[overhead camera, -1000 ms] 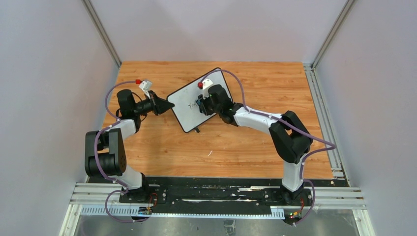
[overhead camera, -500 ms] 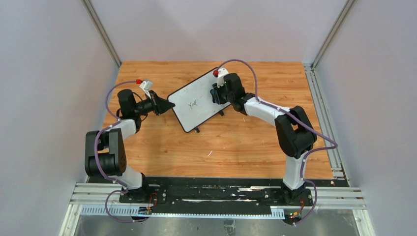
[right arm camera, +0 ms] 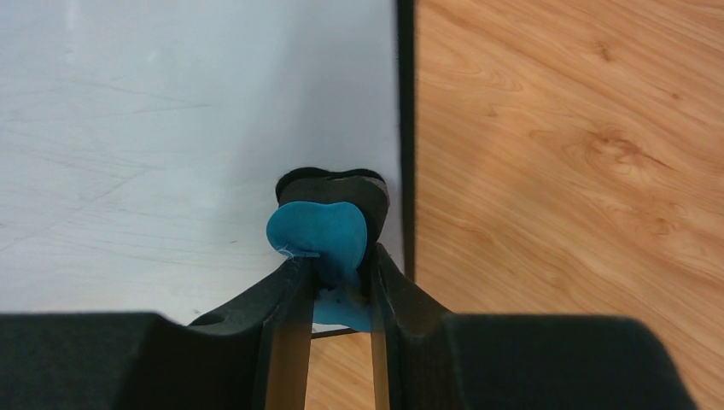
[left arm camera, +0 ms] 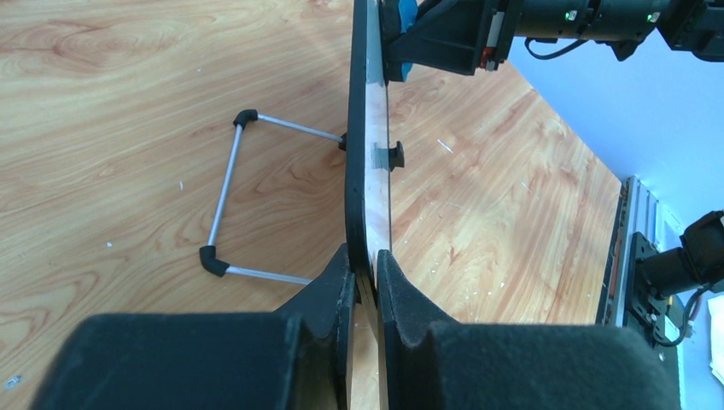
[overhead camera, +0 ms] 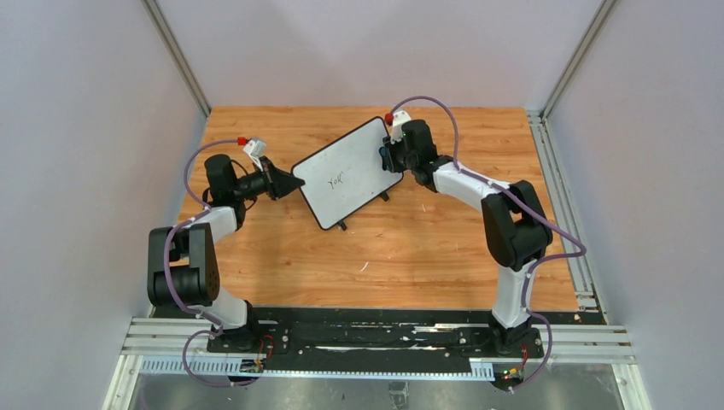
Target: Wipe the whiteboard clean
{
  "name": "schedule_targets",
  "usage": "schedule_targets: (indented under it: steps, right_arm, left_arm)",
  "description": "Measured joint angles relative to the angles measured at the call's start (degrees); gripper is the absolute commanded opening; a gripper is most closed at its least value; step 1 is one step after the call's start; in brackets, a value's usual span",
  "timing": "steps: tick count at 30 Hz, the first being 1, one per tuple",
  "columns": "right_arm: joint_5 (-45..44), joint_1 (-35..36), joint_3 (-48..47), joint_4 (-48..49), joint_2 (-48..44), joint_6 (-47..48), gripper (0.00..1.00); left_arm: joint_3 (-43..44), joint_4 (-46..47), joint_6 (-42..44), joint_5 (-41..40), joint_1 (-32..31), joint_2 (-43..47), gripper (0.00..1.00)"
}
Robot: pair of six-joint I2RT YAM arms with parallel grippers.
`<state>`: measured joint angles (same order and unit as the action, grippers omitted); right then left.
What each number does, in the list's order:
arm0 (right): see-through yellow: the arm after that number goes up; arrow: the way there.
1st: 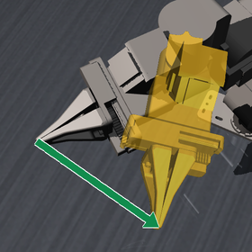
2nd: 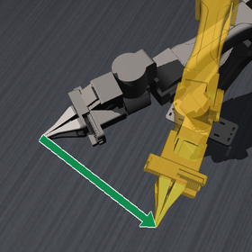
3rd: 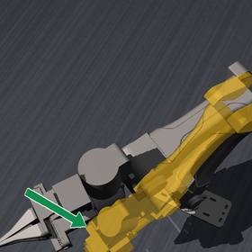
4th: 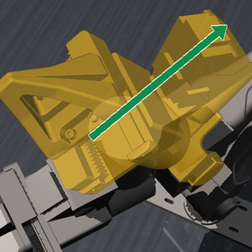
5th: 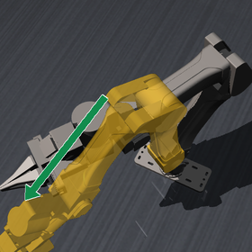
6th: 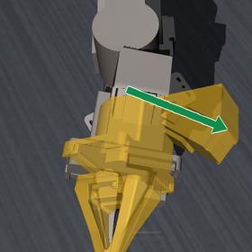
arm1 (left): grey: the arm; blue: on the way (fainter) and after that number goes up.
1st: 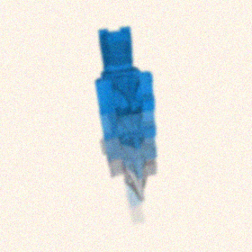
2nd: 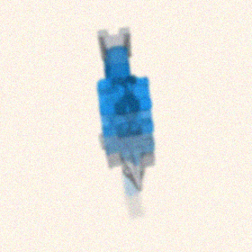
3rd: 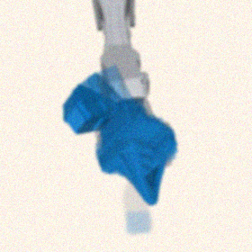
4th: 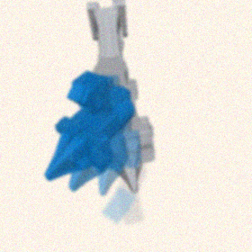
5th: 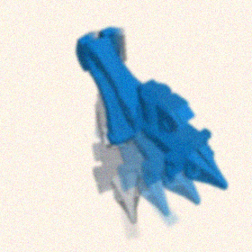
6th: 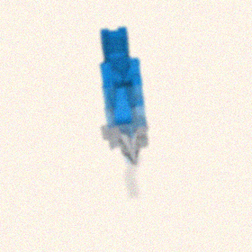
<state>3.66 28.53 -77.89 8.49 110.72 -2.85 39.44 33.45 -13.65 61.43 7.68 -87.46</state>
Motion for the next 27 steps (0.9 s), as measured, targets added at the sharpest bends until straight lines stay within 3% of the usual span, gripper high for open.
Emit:
schedule_targets:
  steps: [16,27]
  right_arm:
    - [-0.61,-2.82,0.07,0.2,0.0,-0.37,0.01]
    - [-3.8,1.27,-0.72,0.02,0.61,-0.59,0.01]
  left_arm:
    - [0.07,-0.37,0.39,0.09,0.0,0.0,0.0]
    - [0.07,-0.66,0.37,0.42,0.07,0.11,0.0]
